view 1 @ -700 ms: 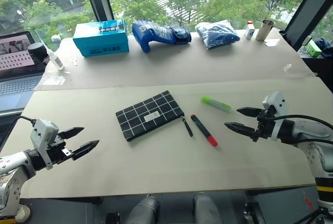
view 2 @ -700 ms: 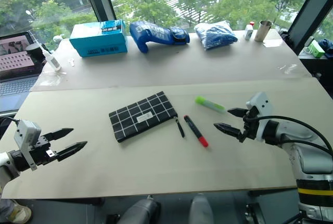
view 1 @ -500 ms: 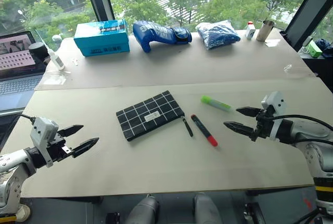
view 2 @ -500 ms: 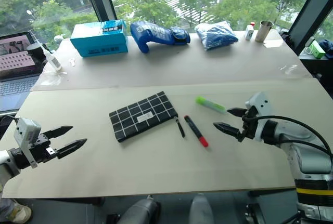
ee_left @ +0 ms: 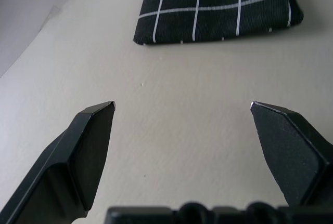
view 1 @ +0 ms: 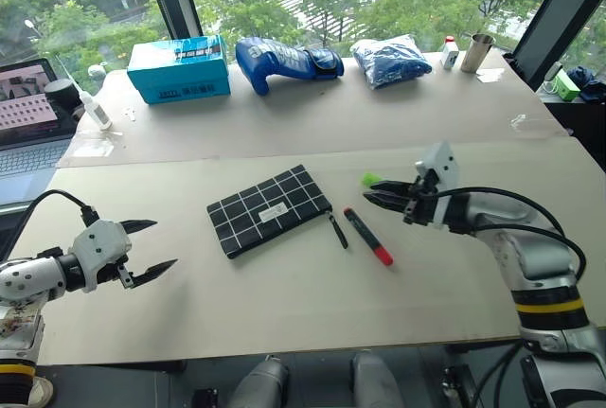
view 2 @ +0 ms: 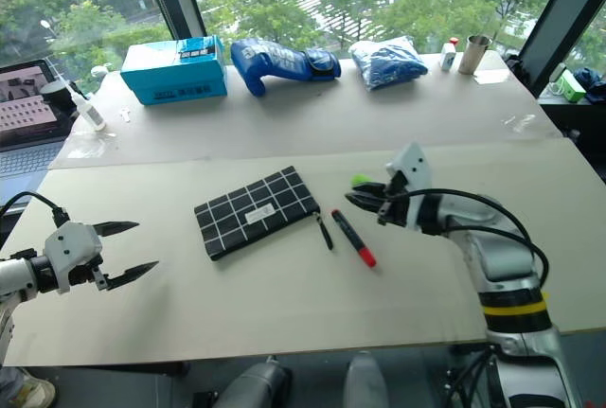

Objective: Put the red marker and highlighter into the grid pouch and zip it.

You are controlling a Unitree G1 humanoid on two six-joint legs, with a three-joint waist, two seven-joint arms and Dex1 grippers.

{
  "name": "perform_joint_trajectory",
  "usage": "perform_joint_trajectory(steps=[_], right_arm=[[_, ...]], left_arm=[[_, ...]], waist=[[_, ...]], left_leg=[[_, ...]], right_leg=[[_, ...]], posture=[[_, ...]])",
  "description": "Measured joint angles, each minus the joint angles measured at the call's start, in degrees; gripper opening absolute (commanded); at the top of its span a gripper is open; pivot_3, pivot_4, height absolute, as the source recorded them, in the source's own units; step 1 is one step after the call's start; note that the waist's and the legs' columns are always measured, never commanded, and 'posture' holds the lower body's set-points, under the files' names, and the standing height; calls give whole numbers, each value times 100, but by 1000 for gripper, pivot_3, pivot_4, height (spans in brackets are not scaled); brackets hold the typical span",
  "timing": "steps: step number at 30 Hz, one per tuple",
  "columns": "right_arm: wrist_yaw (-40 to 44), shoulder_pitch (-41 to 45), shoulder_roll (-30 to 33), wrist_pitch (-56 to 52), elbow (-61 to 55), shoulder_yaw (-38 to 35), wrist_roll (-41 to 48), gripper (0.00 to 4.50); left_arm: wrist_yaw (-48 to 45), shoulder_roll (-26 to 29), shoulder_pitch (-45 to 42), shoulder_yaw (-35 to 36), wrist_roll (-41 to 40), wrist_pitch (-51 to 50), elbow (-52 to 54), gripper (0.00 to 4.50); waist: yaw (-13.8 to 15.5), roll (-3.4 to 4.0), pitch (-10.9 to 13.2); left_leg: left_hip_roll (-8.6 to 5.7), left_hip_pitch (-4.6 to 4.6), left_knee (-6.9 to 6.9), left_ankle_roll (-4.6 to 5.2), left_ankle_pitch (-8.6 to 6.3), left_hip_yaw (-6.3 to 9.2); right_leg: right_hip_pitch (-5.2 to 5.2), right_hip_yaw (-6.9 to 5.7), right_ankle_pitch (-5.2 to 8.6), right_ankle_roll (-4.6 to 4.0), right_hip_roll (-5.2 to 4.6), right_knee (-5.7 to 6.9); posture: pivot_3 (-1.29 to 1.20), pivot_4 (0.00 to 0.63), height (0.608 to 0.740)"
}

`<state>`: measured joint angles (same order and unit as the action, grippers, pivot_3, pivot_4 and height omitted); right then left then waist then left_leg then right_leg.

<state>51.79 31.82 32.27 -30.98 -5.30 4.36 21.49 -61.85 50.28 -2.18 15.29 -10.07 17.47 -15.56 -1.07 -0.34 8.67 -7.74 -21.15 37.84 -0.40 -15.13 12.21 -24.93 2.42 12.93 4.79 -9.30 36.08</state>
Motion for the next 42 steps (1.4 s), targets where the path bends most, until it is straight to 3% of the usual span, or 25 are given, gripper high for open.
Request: perform_joint_trajectory(steps=[4,12,21,33,37,42], right_arm=[[-31,477,-458,82,144,533,-247,24],[-622,1276,-989,1024,1779,2333,-2337,24],[-811,1578,-1117,1789,2453,2686,-3398,24],[-604,1578,-1176,2057,2491,2644,-3671,24],[-579,1500,-1236,2049,2450,2602,-3666,0],[-560,1432,-1241,2013,2353,2528,-3652,0]], left_arm=[[74,13,-174,-154,261,654,-368,4500],[158,-6,-639,-714,559,1288,-587,4500],[298,-91,-1183,-1344,948,1553,-784,4500],[498,-554,-1946,-1891,1233,1911,-1269,4500],[484,-752,-2027,-1969,1190,1989,-1410,3410],[251,-759,-2025,-2089,1078,1999,-1479,1551]], waist=[[-7,-2,-1],[-23,-7,-4],[-162,-9,-5],[-149,-10,-8],[-144,-11,-9],[-158,-11,-9]], left_leg=[[0,-1,0,-32,17,-6],[-4,-3,2,-44,24,-16],[0,-3,2,-45,25,-16],[-6,-1,6,-46,25,-16],[-7,-2,9,-46,25,-16],[-6,-2,9,-45,25,-16]], right_leg=[[-7,-3,-8,5,-3,2],[-25,-5,-21,8,-3,8],[-30,-7,-22,8,0,14],[-26,-7,-24,11,-4,15],[-24,-7,-25,13,-5,15],[-27,-6,-25,13,-3,17]], posture=[[0,150,740],[0,150,740],[0,150,740],[0,150,740],[0,150,740],[0,150,740]])
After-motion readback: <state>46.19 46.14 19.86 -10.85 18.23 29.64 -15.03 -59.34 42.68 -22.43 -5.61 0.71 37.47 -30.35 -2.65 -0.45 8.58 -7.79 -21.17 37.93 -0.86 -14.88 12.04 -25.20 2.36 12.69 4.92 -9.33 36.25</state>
